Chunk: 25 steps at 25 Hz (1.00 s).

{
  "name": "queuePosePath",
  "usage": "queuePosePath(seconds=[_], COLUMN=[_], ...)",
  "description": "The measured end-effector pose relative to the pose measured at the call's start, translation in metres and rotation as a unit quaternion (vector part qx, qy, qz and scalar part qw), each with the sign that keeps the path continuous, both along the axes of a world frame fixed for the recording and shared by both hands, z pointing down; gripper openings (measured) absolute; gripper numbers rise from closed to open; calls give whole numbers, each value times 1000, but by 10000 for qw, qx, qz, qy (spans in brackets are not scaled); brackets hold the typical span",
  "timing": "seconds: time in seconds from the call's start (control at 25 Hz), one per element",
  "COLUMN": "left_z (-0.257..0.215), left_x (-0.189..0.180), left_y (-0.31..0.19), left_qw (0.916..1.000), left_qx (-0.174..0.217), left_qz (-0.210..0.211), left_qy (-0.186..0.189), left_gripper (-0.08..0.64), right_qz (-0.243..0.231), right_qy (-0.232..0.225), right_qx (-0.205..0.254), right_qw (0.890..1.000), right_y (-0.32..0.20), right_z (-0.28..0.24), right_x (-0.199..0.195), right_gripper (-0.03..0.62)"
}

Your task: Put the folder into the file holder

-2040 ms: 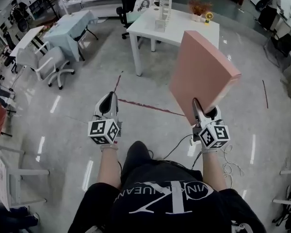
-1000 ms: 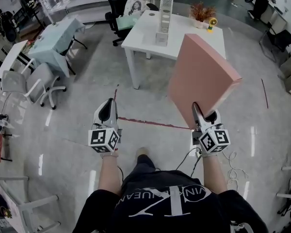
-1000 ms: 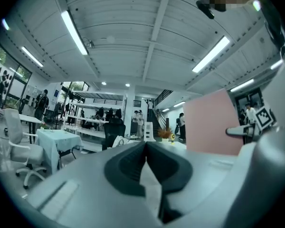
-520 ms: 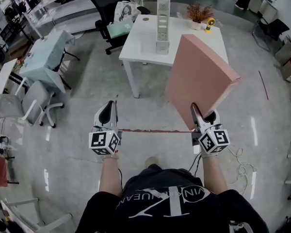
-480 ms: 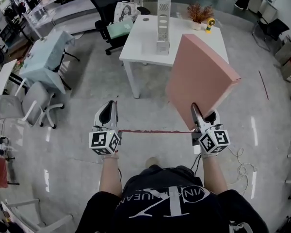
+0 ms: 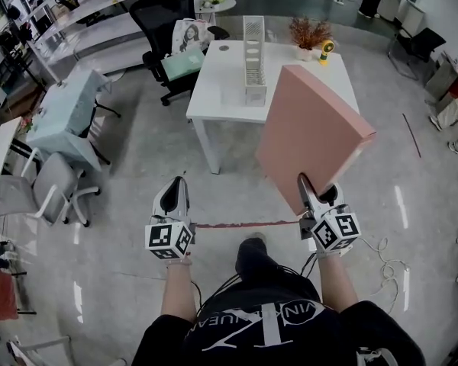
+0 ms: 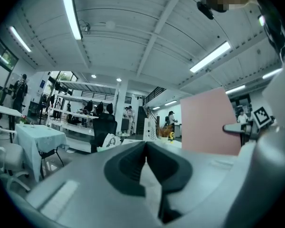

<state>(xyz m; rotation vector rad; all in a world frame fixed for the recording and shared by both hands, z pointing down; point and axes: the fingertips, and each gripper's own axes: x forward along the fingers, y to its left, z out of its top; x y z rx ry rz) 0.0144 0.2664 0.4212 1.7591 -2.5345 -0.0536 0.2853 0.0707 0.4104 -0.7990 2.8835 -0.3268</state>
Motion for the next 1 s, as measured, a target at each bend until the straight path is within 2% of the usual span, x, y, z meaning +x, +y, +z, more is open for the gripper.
queuePosePath(seconds=[0.28,0.56,1.0], left_z=[3,-5,-22], left_x=[-35,-86,-149], left_y=[-38,-94,-172], left_qw=[9999,9994,9983], left_qx=[63,22,46], left_qz=[112,354,578], left_qy=[28,-46,-59], left_gripper=[0,0,0], right_qz=[39,69,110], right_qy=[0,-73,-183], right_qx=[88,128,295], right_qw=[10000,9999,9993], right_y=[-28,-65,-120], right_z=[-3,-8,-44], right_x=[-41,-89,-152], right_gripper=[281,281,282])
